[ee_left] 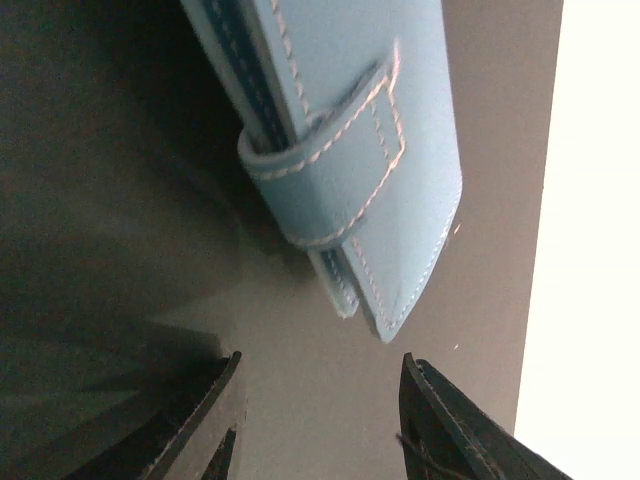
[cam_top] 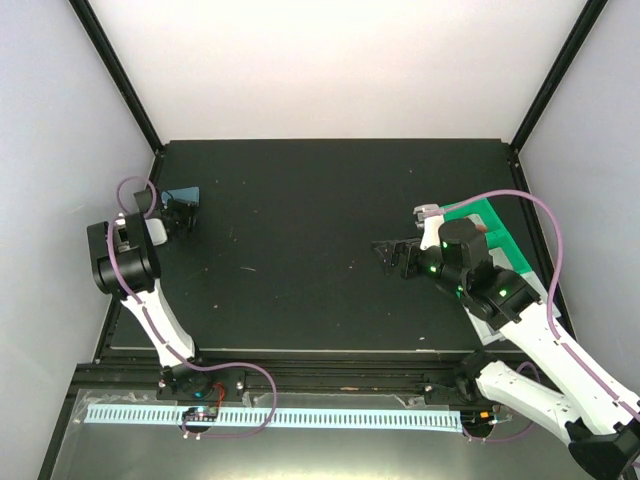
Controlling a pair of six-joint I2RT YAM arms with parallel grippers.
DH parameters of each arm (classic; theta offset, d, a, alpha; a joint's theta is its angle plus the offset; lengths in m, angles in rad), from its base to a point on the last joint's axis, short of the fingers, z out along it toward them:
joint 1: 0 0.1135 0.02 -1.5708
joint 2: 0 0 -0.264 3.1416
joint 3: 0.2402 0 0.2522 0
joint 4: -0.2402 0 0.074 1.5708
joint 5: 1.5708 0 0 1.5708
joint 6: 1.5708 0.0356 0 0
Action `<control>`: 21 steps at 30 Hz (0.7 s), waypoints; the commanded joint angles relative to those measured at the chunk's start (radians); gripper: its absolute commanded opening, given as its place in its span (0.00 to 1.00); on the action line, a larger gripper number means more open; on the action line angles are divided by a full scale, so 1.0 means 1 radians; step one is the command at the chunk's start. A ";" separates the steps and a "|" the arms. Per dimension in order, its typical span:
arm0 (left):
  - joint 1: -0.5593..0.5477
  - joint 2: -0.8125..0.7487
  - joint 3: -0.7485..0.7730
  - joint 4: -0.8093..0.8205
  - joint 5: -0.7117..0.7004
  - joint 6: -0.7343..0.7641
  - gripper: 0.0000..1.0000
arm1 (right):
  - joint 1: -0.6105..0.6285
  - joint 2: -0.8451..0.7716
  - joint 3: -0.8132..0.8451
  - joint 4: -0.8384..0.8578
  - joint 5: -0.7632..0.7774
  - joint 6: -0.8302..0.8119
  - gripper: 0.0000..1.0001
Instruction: Take the credit cards out of the card holder
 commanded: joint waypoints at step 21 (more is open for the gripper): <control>0.041 0.176 0.095 0.177 0.074 -0.058 0.14 | 0.007 -0.037 -0.033 -0.016 0.089 0.034 1.00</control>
